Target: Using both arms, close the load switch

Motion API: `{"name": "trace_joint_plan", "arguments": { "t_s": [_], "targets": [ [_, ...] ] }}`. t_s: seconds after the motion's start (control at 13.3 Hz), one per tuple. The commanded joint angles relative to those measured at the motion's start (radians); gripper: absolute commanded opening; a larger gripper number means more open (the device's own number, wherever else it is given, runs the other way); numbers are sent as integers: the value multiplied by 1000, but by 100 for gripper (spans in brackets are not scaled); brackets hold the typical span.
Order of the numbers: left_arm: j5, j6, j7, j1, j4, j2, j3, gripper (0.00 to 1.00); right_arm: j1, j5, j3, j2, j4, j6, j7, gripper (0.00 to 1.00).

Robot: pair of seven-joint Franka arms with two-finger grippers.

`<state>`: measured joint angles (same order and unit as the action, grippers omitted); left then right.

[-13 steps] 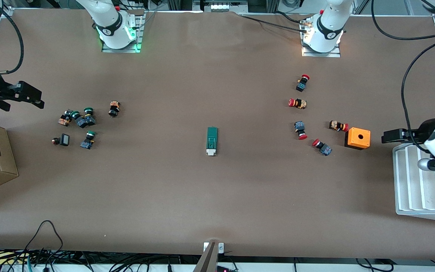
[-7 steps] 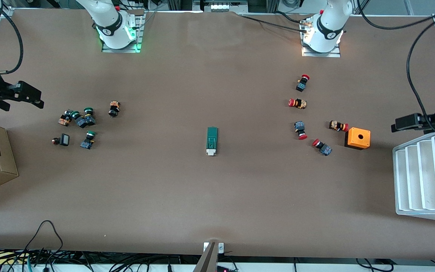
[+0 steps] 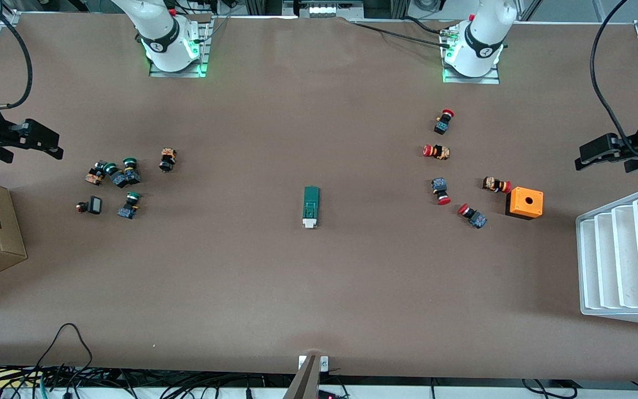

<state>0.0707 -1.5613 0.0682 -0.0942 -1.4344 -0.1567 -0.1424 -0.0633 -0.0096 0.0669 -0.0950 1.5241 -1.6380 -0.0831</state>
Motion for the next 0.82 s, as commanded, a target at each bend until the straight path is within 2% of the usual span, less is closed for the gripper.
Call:
{"name": "trace_joint_plan", "arguments": {
  "t_s": [0.0,0.37,0.75],
  "targets": [
    [6,-83,28,-38,-176,109,-25,100,-13,14,2,-9,-25,14,-14,100],
    [6,-111,16,-59,-241,149,-45,100,-24,13,1,-8,-25,20,-14,100],
    [23,-102,19,-48,-180,129,-51,100,-36,17,-13,-8,-25,21,-14,100]
  ]
}}
